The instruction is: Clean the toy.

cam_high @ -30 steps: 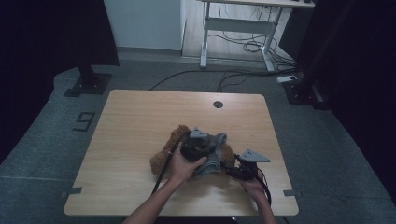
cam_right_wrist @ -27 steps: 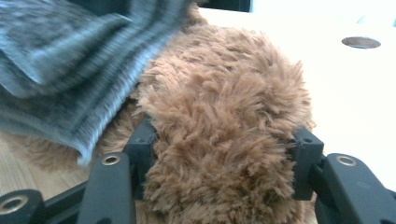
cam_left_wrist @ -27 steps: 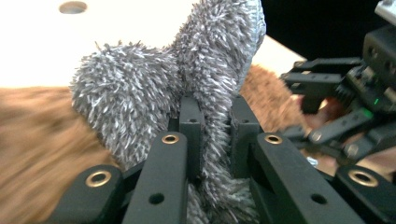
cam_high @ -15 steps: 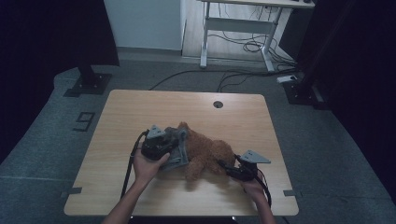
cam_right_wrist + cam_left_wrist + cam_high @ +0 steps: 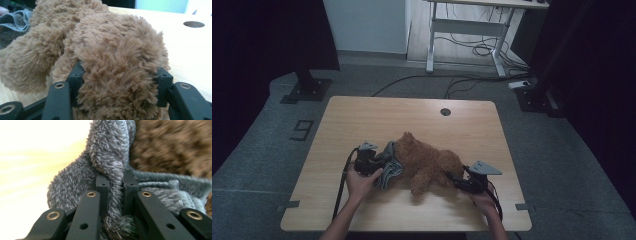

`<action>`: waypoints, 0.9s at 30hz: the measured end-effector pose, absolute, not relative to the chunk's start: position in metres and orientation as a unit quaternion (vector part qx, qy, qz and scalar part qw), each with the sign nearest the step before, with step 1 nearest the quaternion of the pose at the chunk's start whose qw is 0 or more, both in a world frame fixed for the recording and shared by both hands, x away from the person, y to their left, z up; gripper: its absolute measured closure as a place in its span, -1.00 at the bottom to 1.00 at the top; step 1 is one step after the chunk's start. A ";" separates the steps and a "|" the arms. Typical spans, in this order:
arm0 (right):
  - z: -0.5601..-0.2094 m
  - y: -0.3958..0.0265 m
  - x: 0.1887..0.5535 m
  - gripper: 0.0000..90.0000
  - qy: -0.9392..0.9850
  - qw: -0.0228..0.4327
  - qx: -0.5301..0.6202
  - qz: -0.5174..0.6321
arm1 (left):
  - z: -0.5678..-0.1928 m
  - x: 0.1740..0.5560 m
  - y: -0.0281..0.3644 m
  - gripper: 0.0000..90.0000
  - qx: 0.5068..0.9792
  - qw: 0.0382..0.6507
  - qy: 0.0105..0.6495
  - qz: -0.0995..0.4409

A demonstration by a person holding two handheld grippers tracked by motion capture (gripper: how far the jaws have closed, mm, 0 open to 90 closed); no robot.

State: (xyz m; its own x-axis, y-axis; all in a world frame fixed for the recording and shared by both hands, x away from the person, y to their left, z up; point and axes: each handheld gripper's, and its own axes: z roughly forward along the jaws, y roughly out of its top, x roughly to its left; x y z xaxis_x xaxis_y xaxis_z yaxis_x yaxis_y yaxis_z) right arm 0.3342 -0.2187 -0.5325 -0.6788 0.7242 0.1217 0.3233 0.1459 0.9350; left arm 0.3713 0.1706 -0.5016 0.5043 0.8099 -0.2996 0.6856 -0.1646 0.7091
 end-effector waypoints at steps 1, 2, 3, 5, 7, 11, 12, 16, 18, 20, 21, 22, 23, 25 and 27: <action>-0.533 -0.219 0.333 -0.05 0.735 0.185 0.355 0.547 | -0.503 0.370 0.173 0.76 0.759 0.416 0.494 0.075; -0.533 -0.219 0.333 -0.05 0.736 0.185 0.354 0.547 | -0.504 0.369 0.174 0.76 0.760 0.410 0.498 0.080; -0.533 -0.219 0.333 -0.05 0.736 0.184 0.354 0.548 | -0.506 0.368 0.174 0.76 0.765 0.398 0.498 0.092; -0.534 -0.220 0.333 -0.05 0.734 0.182 0.353 0.550 | -0.513 0.368 0.176 0.77 0.770 0.382 0.503 0.096; -0.534 -0.221 0.333 -0.05 0.735 0.182 0.354 0.549 | -0.519 0.369 0.181 0.77 0.776 0.366 0.505 0.094; -0.534 -0.221 0.332 -0.05 0.733 0.181 0.357 0.550 | -0.527 0.367 0.189 0.77 0.772 0.372 0.510 0.079; -0.534 -0.221 0.333 -0.05 0.732 0.181 0.359 0.550 | -0.524 0.365 0.190 0.77 0.770 0.378 0.508 0.081; -0.535 -0.223 0.333 -0.06 0.731 0.178 0.360 0.551 | -0.493 0.361 0.188 0.76 0.761 0.420 0.485 0.093; -0.535 -0.223 0.334 -0.06 0.731 0.179 0.357 0.553 | -0.474 0.361 0.182 0.76 0.761 0.438 0.470 0.094; -0.535 -0.223 0.335 -0.07 0.732 0.180 0.355 0.553 | -0.455 0.360 0.170 0.76 0.771 0.442 0.447 0.099; -0.535 -0.223 0.335 -0.07 0.732 0.181 0.354 0.554 | -0.447 0.360 0.163 0.76 0.776 0.444 0.436 0.105; -0.535 -0.223 0.336 -0.07 0.732 0.181 0.354 0.554 | -0.440 0.360 0.155 0.76 0.779 0.446 0.428 0.108; -0.535 -0.223 0.335 -0.07 0.731 0.182 0.355 0.553 | -0.433 0.359 0.148 0.76 0.780 0.450 0.420 0.111; -0.535 -0.222 0.335 -0.07 0.732 0.182 0.355 0.552 | -0.419 0.357 0.133 0.76 0.780 0.464 0.404 0.116; -0.534 -0.222 0.334 -0.08 0.733 0.184 0.355 0.551 | -0.406 0.355 0.117 0.75 0.779 0.480 0.386 0.115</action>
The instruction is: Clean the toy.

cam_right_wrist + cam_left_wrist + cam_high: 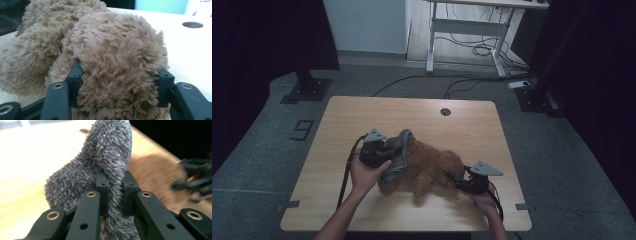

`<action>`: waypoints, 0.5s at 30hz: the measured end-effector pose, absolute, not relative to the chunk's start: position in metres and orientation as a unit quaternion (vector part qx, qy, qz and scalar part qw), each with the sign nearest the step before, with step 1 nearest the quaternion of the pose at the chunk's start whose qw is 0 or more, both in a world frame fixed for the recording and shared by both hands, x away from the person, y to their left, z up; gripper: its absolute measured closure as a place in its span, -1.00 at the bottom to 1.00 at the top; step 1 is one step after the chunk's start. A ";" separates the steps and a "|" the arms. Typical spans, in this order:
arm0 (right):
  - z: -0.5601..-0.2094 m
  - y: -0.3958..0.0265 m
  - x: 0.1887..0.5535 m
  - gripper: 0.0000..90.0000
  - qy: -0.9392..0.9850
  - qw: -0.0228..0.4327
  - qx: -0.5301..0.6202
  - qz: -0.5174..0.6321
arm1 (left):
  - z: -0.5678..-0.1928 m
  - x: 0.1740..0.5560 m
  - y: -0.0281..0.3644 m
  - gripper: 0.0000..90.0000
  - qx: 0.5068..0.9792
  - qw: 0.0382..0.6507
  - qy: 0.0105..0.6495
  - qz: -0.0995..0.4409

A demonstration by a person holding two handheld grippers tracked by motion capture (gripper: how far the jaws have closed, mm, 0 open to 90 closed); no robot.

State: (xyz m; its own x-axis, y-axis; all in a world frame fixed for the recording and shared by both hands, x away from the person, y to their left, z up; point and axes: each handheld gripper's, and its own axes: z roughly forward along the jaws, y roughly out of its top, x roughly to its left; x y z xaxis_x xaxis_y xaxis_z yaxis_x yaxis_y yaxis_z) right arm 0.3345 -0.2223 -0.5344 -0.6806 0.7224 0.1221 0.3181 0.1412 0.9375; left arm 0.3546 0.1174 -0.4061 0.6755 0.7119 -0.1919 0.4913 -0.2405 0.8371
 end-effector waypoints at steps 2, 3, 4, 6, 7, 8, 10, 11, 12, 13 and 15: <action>-0.534 -0.222 0.335 -0.08 0.733 0.182 0.355 0.551 | -0.397 0.354 0.098 0.75 0.784 0.488 0.367 0.112; -0.534 -0.222 0.335 -0.08 0.733 0.181 0.356 0.551 | -0.393 0.354 0.087 0.75 0.788 0.488 0.359 0.109; -0.534 -0.223 0.335 -0.08 0.733 0.181 0.356 0.551 | -0.391 0.356 0.076 0.75 0.794 0.486 0.350 0.106; -0.534 -0.222 0.335 -0.08 0.732 0.181 0.357 0.551 | -0.390 0.362 0.053 0.75 0.804 0.479 0.338 0.098; -0.534 -0.222 0.335 -0.08 0.732 0.182 0.357 0.551 | -0.391 0.367 0.042 0.75 0.810 0.472 0.336 0.095; -0.534 -0.222 0.334 -0.08 0.731 0.182 0.358 0.552 | -0.394 0.373 0.033 0.75 0.814 0.465 0.336 0.091; -0.534 -0.221 0.334 -0.08 0.732 0.188 0.355 0.550 | -0.404 0.384 0.021 0.75 0.818 0.454 0.345 0.073; -0.534 -0.221 0.334 -0.09 0.733 0.189 0.354 0.549 | -0.409 0.388 0.017 0.75 0.822 0.443 0.350 0.073; -0.534 -0.222 0.334 -0.09 0.734 0.191 0.352 0.548 | -0.418 0.393 0.016 0.75 0.826 0.431 0.356 0.073; -0.534 -0.222 0.334 -0.10 0.735 0.189 0.353 0.547 | -0.424 0.395 0.017 0.75 0.828 0.425 0.359 0.069; -0.534 -0.222 0.334 -0.10 0.735 0.189 0.351 0.549 | -0.437 0.400 0.025 0.75 0.823 0.430 0.369 0.053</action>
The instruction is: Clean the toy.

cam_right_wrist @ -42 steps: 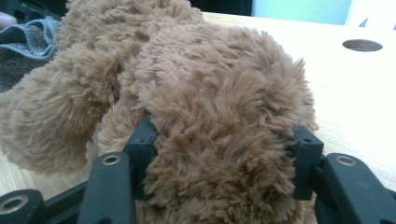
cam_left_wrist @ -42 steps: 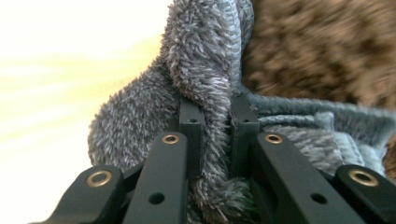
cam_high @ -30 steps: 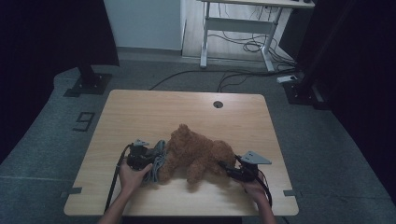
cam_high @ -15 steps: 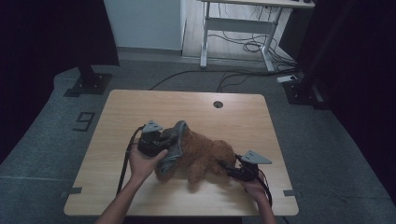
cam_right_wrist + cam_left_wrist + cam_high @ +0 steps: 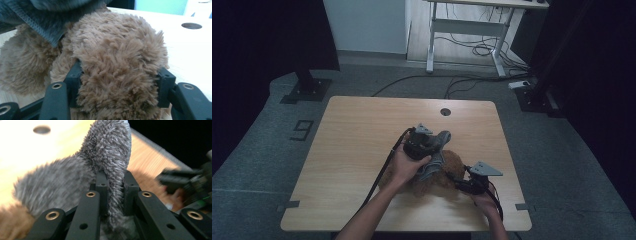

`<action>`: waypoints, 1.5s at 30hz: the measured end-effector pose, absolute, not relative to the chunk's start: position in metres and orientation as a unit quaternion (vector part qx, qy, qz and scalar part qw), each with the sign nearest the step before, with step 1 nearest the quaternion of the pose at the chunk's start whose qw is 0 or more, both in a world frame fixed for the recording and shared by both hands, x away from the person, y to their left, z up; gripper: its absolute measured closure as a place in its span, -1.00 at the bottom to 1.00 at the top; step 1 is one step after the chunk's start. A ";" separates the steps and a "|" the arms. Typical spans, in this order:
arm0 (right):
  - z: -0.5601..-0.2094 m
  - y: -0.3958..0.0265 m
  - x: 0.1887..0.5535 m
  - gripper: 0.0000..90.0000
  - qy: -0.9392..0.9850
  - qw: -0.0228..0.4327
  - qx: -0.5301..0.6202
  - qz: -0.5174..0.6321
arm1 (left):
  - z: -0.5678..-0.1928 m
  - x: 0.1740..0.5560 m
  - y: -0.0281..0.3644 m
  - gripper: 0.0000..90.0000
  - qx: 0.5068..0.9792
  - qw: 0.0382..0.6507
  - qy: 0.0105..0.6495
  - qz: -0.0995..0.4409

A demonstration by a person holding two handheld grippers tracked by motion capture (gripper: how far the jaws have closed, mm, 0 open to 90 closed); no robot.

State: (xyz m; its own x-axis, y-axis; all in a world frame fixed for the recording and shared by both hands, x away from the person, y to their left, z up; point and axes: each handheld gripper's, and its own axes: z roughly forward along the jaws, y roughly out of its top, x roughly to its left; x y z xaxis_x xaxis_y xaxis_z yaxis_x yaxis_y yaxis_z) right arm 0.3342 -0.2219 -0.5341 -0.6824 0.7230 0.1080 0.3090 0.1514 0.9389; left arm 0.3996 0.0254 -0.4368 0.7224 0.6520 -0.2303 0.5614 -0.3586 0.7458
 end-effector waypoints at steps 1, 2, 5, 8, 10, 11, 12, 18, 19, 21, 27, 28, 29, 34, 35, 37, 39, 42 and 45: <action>-0.534 -0.222 0.334 -0.11 0.736 0.189 0.349 0.548 | -0.441 0.402 0.033 0.76 0.815 0.440 0.375 0.040; -0.534 -0.221 0.334 -0.10 0.737 0.188 0.348 0.548 | -0.443 0.403 0.040 0.76 0.807 0.450 0.381 0.028; -0.532 -0.218 0.332 -0.10 0.742 0.194 0.344 0.542 | -0.438 0.402 0.056 0.76 0.801 0.453 0.391 0.030; -0.531 -0.218 0.331 -0.10 0.744 0.195 0.345 0.538 | -0.430 0.396 0.068 0.76 0.807 0.441 0.389 0.059; -0.531 -0.218 0.331 -0.10 0.744 0.194 0.345 0.539 | -0.427 0.390 0.075 0.76 0.811 0.433 0.385 0.079; -0.531 -0.218 0.331 -0.10 0.744 0.193 0.345 0.539 | -0.427 0.387 0.078 0.76 0.813 0.429 0.384 0.091; -0.531 -0.218 0.331 -0.10 0.744 0.193 0.344 0.540 | -0.426 0.384 0.082 0.76 0.815 0.423 0.382 0.104; -0.531 -0.219 0.332 -0.10 0.742 0.190 0.347 0.541 | -0.424 0.378 0.104 0.76 0.811 0.413 0.393 0.129; -0.531 -0.219 0.332 -0.11 0.741 0.189 0.348 0.542 | -0.425 0.379 0.107 0.76 0.809 0.414 0.398 0.124; -0.531 -0.218 0.332 -0.11 0.740 0.187 0.350 0.543 | -0.427 0.380 0.114 0.75 0.803 0.421 0.405 0.113; -0.531 -0.220 0.332 -0.13 0.739 0.183 0.355 0.543 | -0.431 0.382 0.137 0.74 0.793 0.407 0.433 0.135; -0.531 -0.220 0.332 -0.13 0.738 0.182 0.356 0.544 | -0.434 0.384 0.142 0.74 0.793 0.393 0.444 0.141; -0.532 -0.221 0.332 -0.13 0.739 0.181 0.355 0.544 | -0.441 0.386 0.148 0.74 0.793 0.382 0.454 0.135; -0.532 -0.222 0.332 -0.13 0.740 0.182 0.350 0.545 | -0.481 0.387 0.166 0.74 0.788 0.388 0.473 0.071; -0.532 -0.222 0.332 -0.13 0.739 0.182 0.351 0.545 | -0.483 0.386 0.168 0.74 0.783 0.397 0.475 0.065; -0.532 -0.221 0.332 -0.14 0.739 0.183 0.351 0.545 | -0.481 0.387 0.170 0.74 0.779 0.409 0.472 0.057; -0.532 -0.221 0.331 -0.12 0.739 0.188 0.349 0.545 | -0.472 0.386 0.169 0.74 0.776 0.421 0.466 0.059; -0.528 -0.215 0.330 0.03 0.741 0.204 0.338 0.542 | -0.455 0.385 0.161 0.74 0.778 0.431 0.453 0.061; -0.522 -0.204 0.329 0.15 0.743 0.230 0.329 0.535 | -0.449 0.385 0.149 0.74 0.791 0.413 0.446 0.076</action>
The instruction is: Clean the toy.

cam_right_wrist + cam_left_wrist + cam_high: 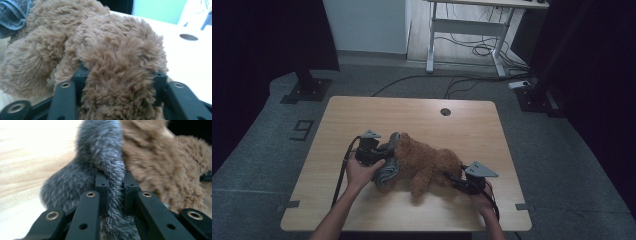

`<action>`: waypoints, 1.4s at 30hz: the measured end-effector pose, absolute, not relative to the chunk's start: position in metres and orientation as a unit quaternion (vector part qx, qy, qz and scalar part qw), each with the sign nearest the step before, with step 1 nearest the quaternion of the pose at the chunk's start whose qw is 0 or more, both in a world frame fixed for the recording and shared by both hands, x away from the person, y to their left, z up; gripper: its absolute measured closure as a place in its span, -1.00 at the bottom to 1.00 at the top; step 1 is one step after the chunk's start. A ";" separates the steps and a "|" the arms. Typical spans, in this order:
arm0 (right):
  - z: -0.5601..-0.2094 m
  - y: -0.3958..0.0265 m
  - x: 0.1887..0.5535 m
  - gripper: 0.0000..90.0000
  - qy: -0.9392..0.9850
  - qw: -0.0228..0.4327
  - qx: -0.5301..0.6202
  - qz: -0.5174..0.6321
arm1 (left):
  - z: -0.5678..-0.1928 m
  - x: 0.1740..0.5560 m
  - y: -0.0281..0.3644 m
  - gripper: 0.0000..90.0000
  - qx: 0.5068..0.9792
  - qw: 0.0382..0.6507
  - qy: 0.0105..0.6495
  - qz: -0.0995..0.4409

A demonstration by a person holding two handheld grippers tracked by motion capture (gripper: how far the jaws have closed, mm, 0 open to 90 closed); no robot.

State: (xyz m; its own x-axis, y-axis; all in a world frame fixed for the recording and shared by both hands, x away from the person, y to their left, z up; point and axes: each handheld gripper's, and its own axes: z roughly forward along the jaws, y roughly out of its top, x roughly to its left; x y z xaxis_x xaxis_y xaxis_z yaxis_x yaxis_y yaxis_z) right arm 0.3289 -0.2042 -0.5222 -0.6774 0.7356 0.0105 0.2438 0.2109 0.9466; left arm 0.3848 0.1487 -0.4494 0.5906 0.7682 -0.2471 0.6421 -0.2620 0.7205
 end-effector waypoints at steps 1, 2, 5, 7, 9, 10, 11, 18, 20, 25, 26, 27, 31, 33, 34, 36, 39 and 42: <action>-0.521 -0.203 0.330 0.18 0.742 0.233 0.330 0.535 | -0.449 0.386 0.148 0.75 0.788 0.416 0.449 0.070; -0.520 -0.202 0.330 0.20 0.740 0.232 0.330 0.537 | -0.449 0.387 0.149 0.75 0.783 0.422 0.452 0.063; -0.518 -0.199 0.334 0.23 0.736 0.237 0.325 0.544 | -0.449 0.390 0.149 0.76 0.767 0.444 0.461 0.039; -0.516 -0.194 0.337 0.25 0.734 0.249 0.317 0.546 | -0.443 0.391 0.145 0.77 0.770 0.445 0.455 0.052; -0.510 -0.188 0.339 0.25 0.731 0.268 0.305 0.549 | -0.435 0.392 0.144 0.77 0.771 0.447 0.449 0.070; -0.506 -0.187 0.341 0.25 0.725 0.277 0.300 0.554 | -0.431 0.393 0.146 0.77 0.767 0.454 0.447 0.073; -0.502 -0.187 0.342 0.25 0.717 0.286 0.297 0.562 | -0.428 0.394 0.149 0.77 0.760 0.465 0.448 0.070; -0.510 -0.188 0.353 0.14 0.722 0.327 0.282 0.541 | -0.451 0.397 0.156 0.76 0.755 0.466 0.458 0.063; -0.520 -0.188 0.354 0.13 0.733 0.322 0.285 0.527 | -0.456 0.395 0.156 0.76 0.755 0.468 0.456 0.055; -0.525 -0.198 0.349 0.06 0.742 0.292 0.291 0.528 | -0.462 0.383 0.153 0.75 0.766 0.459 0.447 0.057; -0.525 -0.199 0.347 0.04 0.745 0.287 0.290 0.527 | -0.463 0.380 0.153 0.75 0.769 0.456 0.444 0.058; -0.526 -0.200 0.345 0.00 0.748 0.283 0.289 0.526 | -0.464 0.378 0.154 0.75 0.771 0.455 0.441 0.056; -0.528 -0.206 0.338 -0.09 0.755 0.269 0.290 0.524 | -0.459 0.367 0.164 0.74 0.765 0.467 0.440 0.053; -0.529 -0.209 0.336 -0.09 0.757 0.263 0.286 0.526 | -0.447 0.362 0.167 0.74 0.760 0.479 0.434 0.063; -0.529 -0.210 0.335 -0.09 0.758 0.262 0.283 0.526 | -0.438 0.360 0.167 0.74 0.757 0.488 0.430 0.067; -0.530 -0.210 0.335 -0.08 0.759 0.262 0.280 0.526 | -0.419 0.357 0.164 0.74 0.754 0.504 0.415 0.076; -0.530 -0.209 0.334 -0.08 0.760 0.262 0.278 0.525 | -0.392 0.358 0.151 0.73 0.755 0.517 0.394 0.090; -0.530 -0.210 0.333 -0.08 0.762 0.263 0.275 0.524 | -0.377 0.371 0.130 0.72 0.758 0.520 0.385 0.085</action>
State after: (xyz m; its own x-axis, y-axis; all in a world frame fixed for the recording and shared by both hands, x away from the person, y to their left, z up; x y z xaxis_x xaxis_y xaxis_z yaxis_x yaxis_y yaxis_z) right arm 0.3330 -0.2096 -0.5304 -0.7102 0.6949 -0.1127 0.1442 0.3003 0.9429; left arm 0.3712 0.1301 -0.3770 0.6893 0.6717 -0.2715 0.4947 -0.1625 0.8538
